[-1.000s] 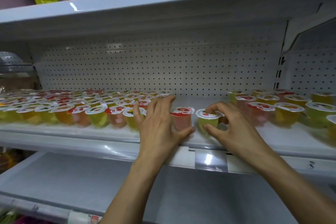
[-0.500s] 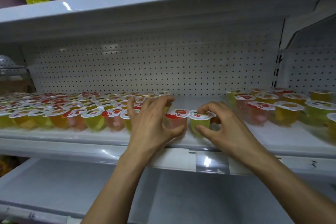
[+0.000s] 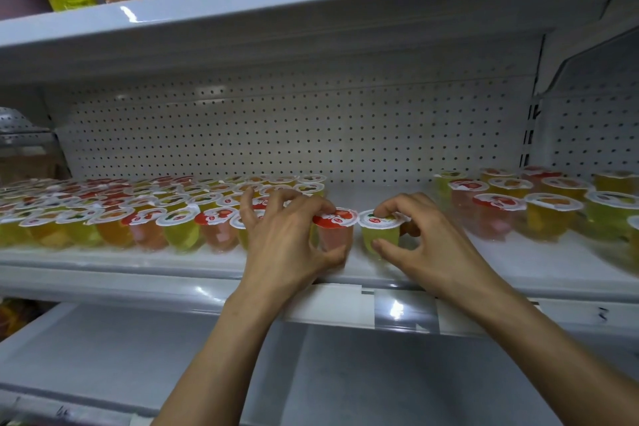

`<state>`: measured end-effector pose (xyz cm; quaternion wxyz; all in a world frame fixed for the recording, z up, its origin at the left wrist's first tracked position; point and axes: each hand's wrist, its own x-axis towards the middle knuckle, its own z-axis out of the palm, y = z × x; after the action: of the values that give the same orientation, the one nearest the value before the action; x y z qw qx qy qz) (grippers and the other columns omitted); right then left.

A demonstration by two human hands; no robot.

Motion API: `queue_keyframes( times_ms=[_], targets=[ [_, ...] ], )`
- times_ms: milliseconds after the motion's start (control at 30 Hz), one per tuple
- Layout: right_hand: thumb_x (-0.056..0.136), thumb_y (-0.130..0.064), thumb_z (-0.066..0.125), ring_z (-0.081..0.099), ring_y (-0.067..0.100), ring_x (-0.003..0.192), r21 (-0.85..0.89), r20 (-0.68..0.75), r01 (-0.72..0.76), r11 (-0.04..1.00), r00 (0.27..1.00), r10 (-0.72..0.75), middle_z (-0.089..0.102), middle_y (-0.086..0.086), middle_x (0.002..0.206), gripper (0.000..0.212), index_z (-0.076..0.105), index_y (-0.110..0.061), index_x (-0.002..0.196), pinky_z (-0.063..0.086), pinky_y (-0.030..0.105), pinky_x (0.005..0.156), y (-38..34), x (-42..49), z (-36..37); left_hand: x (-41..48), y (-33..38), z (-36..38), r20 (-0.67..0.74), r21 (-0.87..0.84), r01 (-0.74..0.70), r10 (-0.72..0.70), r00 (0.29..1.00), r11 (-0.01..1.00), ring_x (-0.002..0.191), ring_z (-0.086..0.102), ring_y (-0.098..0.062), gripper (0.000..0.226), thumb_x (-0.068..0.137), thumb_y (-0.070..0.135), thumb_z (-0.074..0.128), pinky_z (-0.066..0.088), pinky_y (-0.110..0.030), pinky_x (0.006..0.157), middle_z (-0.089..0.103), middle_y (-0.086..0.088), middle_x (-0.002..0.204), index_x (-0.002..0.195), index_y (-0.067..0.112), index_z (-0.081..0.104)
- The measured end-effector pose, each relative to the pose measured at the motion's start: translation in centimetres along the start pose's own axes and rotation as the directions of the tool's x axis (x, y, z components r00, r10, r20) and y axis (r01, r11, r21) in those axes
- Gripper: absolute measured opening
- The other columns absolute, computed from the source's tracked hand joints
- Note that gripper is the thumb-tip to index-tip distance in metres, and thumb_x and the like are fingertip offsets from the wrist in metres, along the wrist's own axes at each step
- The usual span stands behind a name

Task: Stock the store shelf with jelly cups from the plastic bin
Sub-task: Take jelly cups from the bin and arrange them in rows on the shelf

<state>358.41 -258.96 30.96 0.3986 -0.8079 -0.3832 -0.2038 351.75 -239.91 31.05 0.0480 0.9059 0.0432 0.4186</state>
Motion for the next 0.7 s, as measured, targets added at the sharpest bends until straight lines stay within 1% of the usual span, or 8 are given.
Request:
queue_keyframes(
  times_ms=[167, 300, 433, 500, 567, 600, 667, 700],
  targets=[
    [0.078, -0.031, 0.074, 0.053, -0.001, 0.092, -0.005, 0.001, -0.007, 1.0, 1.0, 0.007, 0.053, -0.014, 0.102, 0.025, 0.057, -0.035, 0.096, 0.048, 0.023, 0.08, -0.1, -0.1, -0.3, 0.1, 0.2, -0.2, 0.015, 0.016, 0.008, -0.009, 1.0, 1.0, 0.115, 0.052, -0.013, 0.041, 0.065, 0.062, 0.067, 0.0, -0.047, 0.113, 0.066, 0.019, 0.095, 0.097, 0.036, 0.066],
    [0.08, -0.034, 0.072, 0.052, -0.001, 0.091, -0.043, 0.033, 0.003, 0.999, 0.999, -0.001, 0.051, -0.015, 0.104, 0.025, 0.057, -0.035, 0.1, 0.048, 0.025, 0.081, -0.3, -0.2, -0.6, 0.2, 0.2, -0.4, 0.047, 0.035, -0.012, 0.011, 0.999, 0.999, 0.116, 0.053, -0.016, 0.046, 0.064, 0.064, 0.061, 0.003, -0.051, 0.113, 0.066, 0.015, 0.101, 0.098, 0.034, 0.066],
    [0.084, -0.048, 0.064, 0.049, 0.001, 0.106, -0.123, 0.012, -0.015, 0.992, 1.0, 0.017, 0.051, -0.017, 0.118, 0.033, 0.058, -0.037, 0.115, 0.041, 0.023, 0.088, 0.6, -0.7, -2.3, 0.3, 0.8, -0.9, 0.118, 0.052, -0.033, 0.027, 0.993, 0.998, 0.121, 0.049, -0.016, 0.066, 0.061, 0.079, 0.042, 0.002, -0.055, 0.115, 0.061, 0.014, 0.112, 0.107, 0.036, 0.062],
    [0.087, -0.049, 0.059, 0.047, 0.007, 0.116, -0.207, -0.044, -0.041, 0.977, 0.998, 0.032, 0.052, -0.013, 0.124, 0.037, 0.058, -0.033, 0.121, 0.039, 0.028, 0.095, 1.5, -0.7, -4.1, 0.8, 1.7, -1.4, 0.146, -0.002, -0.029, 0.029, 0.989, 1.0, 0.124, 0.046, -0.012, 0.071, 0.064, 0.084, 0.035, 0.001, -0.052, 0.116, 0.058, 0.017, 0.12, 0.114, 0.039, 0.059],
    [0.089, -0.046, 0.057, 0.045, 0.016, 0.122, -0.375, -0.103, -0.062, 0.925, 0.994, 0.025, 0.054, -0.005, 0.128, 0.039, 0.058, -0.03, 0.124, 0.034, 0.034, 0.1, 2.4, -0.6, -6.3, 2.1, 3.1, -2.0, 0.18, -0.105, -0.06, 0.079, 0.981, 0.993, 0.124, 0.047, -0.01, 0.071, 0.07, 0.083, 0.03, 0.009, -0.047, 0.116, 0.057, 0.017, 0.125, 0.118, 0.04, 0.058],
    [0.09, -0.046, 0.055, 0.043, 0.019, 0.123, -0.482, -0.099, -0.082, 0.872, 0.994, 0.038, 0.053, -0.003, 0.131, 0.04, 0.056, -0.03, 0.127, 0.031, 0.036, 0.101, 2.9, -0.5, -7.3, 2.9, 4.1, -2.4, 0.203, -0.16, -0.097, 0.129, 0.971, 0.982, 0.124, 0.048, -0.009, 0.067, 0.075, 0.08, 0.03, 0.016, -0.045, 0.116, 0.058, 0.016, 0.127, 0.12, 0.039, 0.059],
    [0.092, -0.051, 0.047, 0.04, 0.021, 0.124, -0.681, -0.054, -0.107, 0.724, 0.994, 0.096, 0.053, -0.002, 0.134, 0.044, 0.051, -0.033, 0.132, 0.028, 0.039, 0.101, 3.6, -0.4, -9.0, 5.1, 6.2, -2.8, 0.251, -0.268, -0.176, 0.245, 0.937, 0.947, 0.124, 0.05, -0.008, 0.049, 0.088, 0.067, 0.042, 0.03, -0.041, 0.112, 0.059, 0.015, 0.131, 0.123, 0.037, 0.06],
    [0.093, -0.055, 0.041, 0.04, 0.021, 0.123, -0.743, -0.033, -0.107, 0.66, 0.992, 0.123, 0.055, -0.002, 0.132, 0.046, 0.05, -0.034, 0.133, 0.028, 0.039, 0.1, 3.9, -0.3, -9.6, 6.5, 7.2, -2.6, 0.29, -0.316, -0.198, 0.294, 0.911, 0.928, 0.124, 0.05, -0.007, 0.039, 0.093, 0.056, 0.049, 0.034, -0.037, 0.109, 0.058, 0.015, 0.133, 0.124, 0.036, 0.061]
  ],
)
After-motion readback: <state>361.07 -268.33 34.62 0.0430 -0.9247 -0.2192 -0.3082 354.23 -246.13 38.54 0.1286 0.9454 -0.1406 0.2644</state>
